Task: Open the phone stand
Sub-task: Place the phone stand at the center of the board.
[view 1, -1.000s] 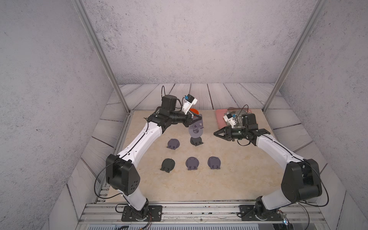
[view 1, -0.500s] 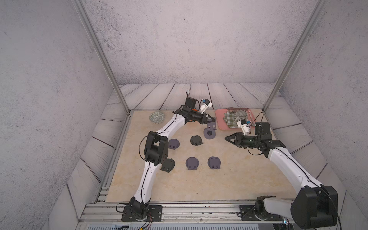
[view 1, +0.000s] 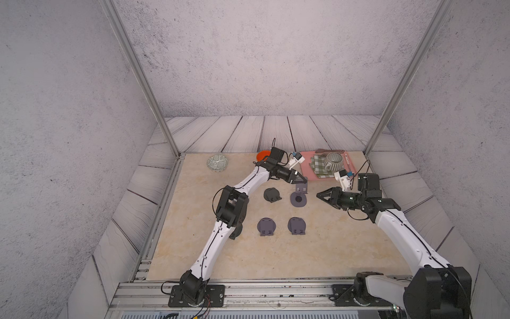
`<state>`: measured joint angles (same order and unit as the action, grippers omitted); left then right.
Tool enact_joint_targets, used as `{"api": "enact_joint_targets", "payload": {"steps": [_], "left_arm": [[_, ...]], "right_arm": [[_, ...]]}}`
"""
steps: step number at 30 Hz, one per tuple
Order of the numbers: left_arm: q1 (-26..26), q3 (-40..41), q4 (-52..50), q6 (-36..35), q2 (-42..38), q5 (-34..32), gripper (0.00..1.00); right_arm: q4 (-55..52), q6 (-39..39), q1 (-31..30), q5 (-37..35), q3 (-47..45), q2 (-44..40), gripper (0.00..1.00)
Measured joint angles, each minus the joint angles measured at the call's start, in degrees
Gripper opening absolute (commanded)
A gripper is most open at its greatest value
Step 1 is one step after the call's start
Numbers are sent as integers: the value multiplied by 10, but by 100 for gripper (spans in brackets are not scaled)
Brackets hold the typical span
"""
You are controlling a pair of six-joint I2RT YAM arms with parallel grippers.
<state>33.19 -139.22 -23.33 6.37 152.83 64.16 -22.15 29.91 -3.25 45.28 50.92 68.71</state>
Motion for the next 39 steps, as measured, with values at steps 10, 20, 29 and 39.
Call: {"api": "enact_joint_targets", "payload": {"steps": [10, 20, 29, 39], "left_arm": [[-5, -25, -7, -9, 19, -20, 40], [-30, -40, 15, 18, 27, -20, 49], [-32, 36, 61, 52, 14, -6, 55], [-24, 164, 152, 116, -39, 9, 54]], "right_arm": [[15, 0, 0, 0, -5, 17, 30], [24, 1, 0, 0, -9, 17, 30], [64, 15, 0, 0, -77, 15, 30], [99, 18, 0, -5, -104, 39, 30]]}}
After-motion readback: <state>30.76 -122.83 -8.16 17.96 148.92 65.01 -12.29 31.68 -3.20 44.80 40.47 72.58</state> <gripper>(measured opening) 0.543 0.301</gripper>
